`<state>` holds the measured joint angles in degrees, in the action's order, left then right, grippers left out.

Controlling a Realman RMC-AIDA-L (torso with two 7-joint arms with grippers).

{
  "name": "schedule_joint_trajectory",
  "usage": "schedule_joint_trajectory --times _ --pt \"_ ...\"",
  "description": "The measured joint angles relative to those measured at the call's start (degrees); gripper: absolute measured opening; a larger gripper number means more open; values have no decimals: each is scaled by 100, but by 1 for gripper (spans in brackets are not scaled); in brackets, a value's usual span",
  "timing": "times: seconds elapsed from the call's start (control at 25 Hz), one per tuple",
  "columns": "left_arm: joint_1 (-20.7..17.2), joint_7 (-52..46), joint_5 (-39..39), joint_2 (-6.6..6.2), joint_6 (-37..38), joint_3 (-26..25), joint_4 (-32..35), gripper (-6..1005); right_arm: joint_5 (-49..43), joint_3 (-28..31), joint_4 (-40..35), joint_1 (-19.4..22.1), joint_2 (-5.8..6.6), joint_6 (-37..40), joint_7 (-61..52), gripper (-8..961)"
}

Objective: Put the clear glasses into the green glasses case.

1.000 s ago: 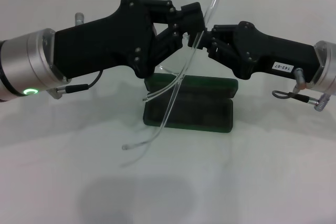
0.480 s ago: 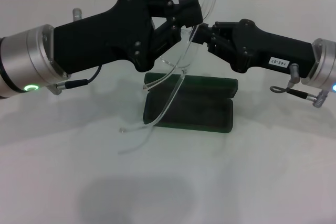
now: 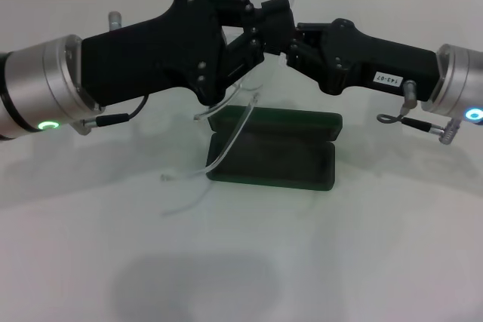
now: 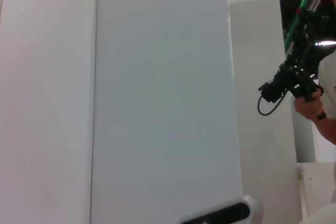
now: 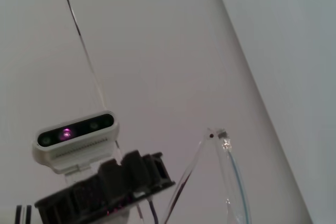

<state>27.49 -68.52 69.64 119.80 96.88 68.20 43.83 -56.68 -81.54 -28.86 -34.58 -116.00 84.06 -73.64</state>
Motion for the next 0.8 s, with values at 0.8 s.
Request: schedule_joint_trajectory --times 0.8 --pt "-42 67 42 -1 -143 -42 -17 79 -1 -11 -15 -41 -10 257 -54 51"
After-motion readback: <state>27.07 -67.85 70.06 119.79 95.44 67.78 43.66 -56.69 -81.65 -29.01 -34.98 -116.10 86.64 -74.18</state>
